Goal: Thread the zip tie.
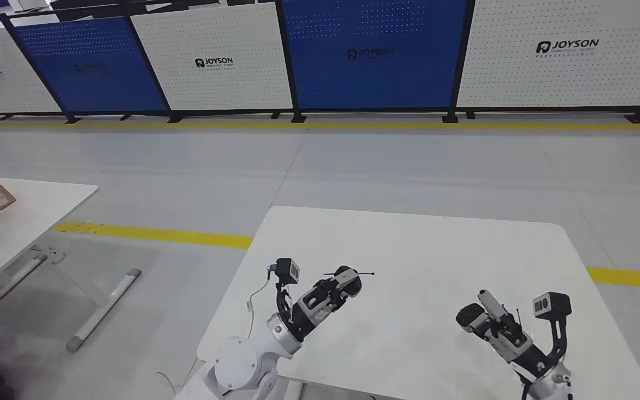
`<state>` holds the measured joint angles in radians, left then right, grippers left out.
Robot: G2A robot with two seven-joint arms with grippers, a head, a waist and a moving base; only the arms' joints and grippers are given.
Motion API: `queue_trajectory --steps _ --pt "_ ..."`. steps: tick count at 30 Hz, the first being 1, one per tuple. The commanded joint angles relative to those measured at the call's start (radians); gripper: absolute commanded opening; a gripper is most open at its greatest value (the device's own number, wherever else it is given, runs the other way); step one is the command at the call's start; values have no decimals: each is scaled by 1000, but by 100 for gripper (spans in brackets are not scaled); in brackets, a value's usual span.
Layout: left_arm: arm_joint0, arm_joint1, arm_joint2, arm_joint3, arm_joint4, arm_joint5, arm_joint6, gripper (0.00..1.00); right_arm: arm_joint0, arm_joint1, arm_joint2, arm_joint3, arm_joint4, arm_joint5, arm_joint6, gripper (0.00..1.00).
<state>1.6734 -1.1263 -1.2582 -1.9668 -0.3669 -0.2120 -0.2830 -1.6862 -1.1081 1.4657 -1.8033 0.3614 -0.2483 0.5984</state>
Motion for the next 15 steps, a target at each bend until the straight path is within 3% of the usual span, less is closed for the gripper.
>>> queue_trajectory --steps 1,4,10,12,15 --pt "-11 -2 3 -14 7 -3 16 0 0 0 0 0 0 0 0 100" --pt "-17 -4 -7 -76 9 -29 45 0 0 0 0 0 0 0 0 100" --pt "4 -4 -48 -217 -15 -70 60 0 0 0 0 0 0 0 0 100" --pt "11 -4 -66 -241 -48 -74 59 0 0 0 0 0 0 0 0 100" --pt "22 -5 -98 -262 -89 -56 109 0 0 0 0 0 0 0 0 100"
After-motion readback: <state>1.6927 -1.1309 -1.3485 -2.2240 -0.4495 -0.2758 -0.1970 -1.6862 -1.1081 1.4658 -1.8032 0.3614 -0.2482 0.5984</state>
